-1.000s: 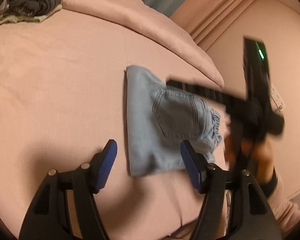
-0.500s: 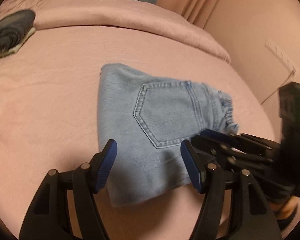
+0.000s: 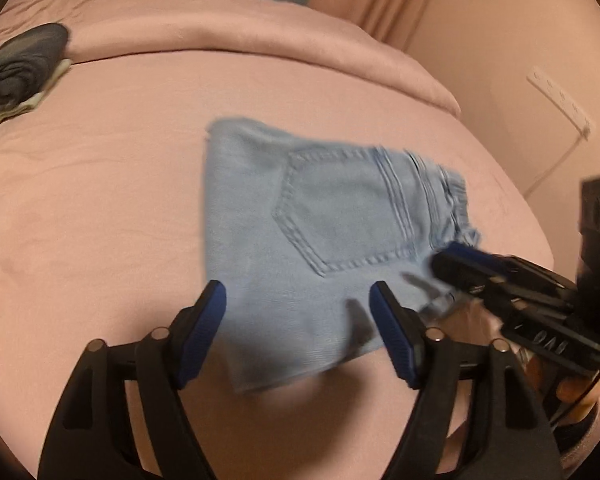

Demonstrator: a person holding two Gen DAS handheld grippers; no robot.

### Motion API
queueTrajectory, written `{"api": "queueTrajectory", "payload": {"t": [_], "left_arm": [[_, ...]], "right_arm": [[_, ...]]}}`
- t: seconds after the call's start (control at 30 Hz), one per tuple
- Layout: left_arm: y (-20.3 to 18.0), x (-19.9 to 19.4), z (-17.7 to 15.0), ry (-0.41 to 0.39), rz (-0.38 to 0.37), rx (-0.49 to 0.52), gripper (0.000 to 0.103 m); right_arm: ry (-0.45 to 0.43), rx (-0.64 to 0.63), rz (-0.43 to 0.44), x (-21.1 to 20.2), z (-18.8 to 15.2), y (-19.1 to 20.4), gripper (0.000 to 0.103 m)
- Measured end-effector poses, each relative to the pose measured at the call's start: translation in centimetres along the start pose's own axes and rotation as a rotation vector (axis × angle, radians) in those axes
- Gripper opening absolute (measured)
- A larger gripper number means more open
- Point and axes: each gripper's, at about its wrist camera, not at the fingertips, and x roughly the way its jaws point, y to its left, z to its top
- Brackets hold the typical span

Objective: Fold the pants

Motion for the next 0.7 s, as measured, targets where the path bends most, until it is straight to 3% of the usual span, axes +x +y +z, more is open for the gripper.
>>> {"api": "queueTrajectory", "payload": {"t": [0.17, 0.33, 0.43, 0.5, 0.6, 0.7], "left_arm": [[1.3, -0.1, 1.3, -0.022, 0.039, -0.051, 0.08], [0.2, 1.8, 3.1, -0.009, 0.066, -0.01, 0.08], [0.2, 4.3, 3.2, 0.067, 0.092, -0.006, 0.08], [0.7, 5.9, 2.8, 0.121, 0.097, -0.025, 0.082], [1.2, 4.8, 3.0, 0.095, 0.059, -0.038, 0.082], [2.2, 3.1, 2.9, 0.069, 0.039, -0.053, 0.082]], "right_arm": [[-0.085, 0.035, -0.102, -1.6, 1.2, -1.6, 0.046], [-0.038, 0.055, -0.14, -0.2, 0.4, -2.5, 0.046], [-0.008, 0.016, -0.182, 1.0, -0.5, -2.3, 0.048], [-0.007, 0.005, -0.176, 1.1, -0.9, -2.3, 0.054], [-0.009, 0.005, -0.156, 0.1, -0.8, -2.5, 0.056], [-0.031, 0.083, -0.071, -1.4, -0.5, -4.1, 0.061]]}}
